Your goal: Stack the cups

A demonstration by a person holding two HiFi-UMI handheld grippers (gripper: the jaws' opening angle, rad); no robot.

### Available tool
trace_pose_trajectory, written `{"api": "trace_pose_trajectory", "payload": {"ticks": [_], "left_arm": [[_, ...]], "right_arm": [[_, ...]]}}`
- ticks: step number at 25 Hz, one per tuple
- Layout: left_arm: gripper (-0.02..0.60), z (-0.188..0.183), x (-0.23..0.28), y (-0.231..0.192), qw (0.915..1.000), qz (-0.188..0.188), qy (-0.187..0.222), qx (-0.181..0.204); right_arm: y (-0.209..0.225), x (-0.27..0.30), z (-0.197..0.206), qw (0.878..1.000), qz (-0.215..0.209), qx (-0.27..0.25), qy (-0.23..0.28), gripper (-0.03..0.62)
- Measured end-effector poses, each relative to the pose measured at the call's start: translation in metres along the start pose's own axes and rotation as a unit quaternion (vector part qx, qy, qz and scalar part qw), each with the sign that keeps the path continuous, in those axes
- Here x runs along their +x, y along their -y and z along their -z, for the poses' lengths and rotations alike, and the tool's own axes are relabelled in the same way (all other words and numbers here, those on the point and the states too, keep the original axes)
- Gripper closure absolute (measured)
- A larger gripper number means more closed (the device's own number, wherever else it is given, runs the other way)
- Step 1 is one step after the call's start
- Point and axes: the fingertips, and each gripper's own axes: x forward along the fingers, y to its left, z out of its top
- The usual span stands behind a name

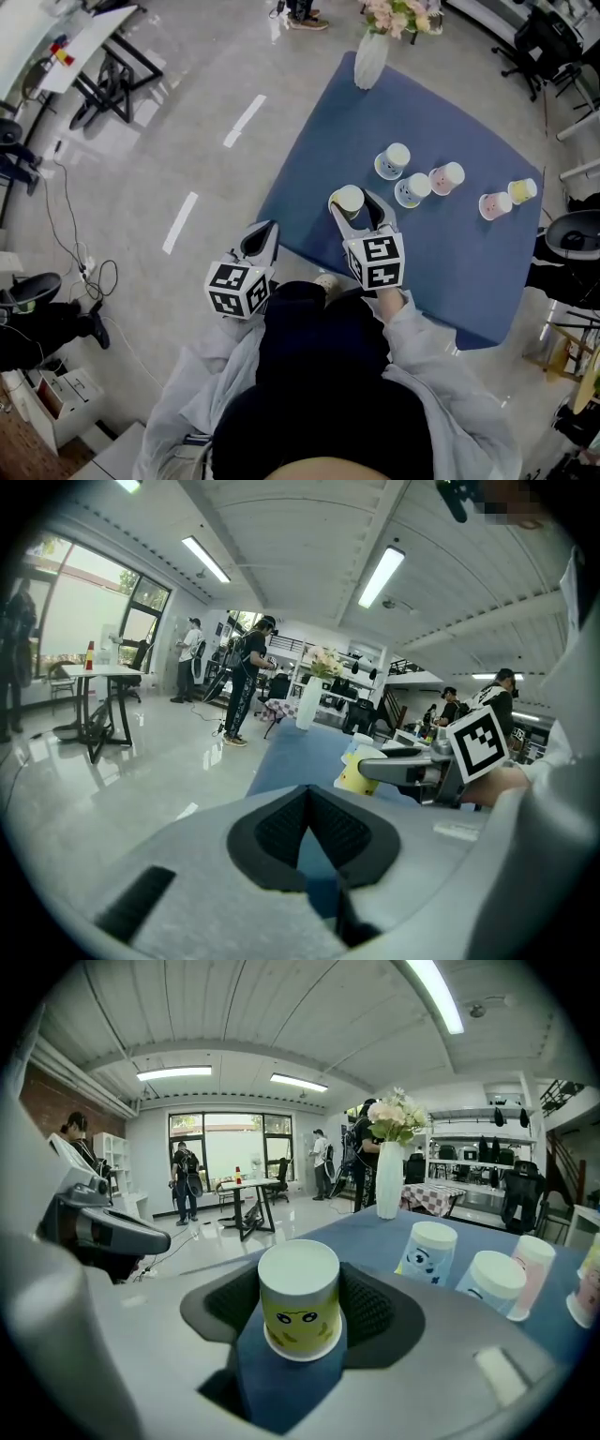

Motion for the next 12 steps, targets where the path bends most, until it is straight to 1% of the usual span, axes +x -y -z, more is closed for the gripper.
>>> {"api": "trace_pose_trajectory", "payload": {"ticks": [3,5,12], "left_arm": [[0.583,0.002,-0.005,-0.01,1.0,-0.005,0.0,-0.008],[0.583,0.003,-0.006,-0.013,0.9999,-0.003,-0.001,-0.011],[0.583,0.001,0.01,0.0,0.9998,0.021,-0.007,-0.002]], "right_arm": [[-0.01,0.012,0.008,1.0,0.0,-0.011,-0.014,0.321],[-0.013,0.015,0.01,1.0,0.002,-0.008,-0.009,0.321],[-0.013,0.018,0.01,1.0,-0.002,0.0,-0.003,0.319]]}}
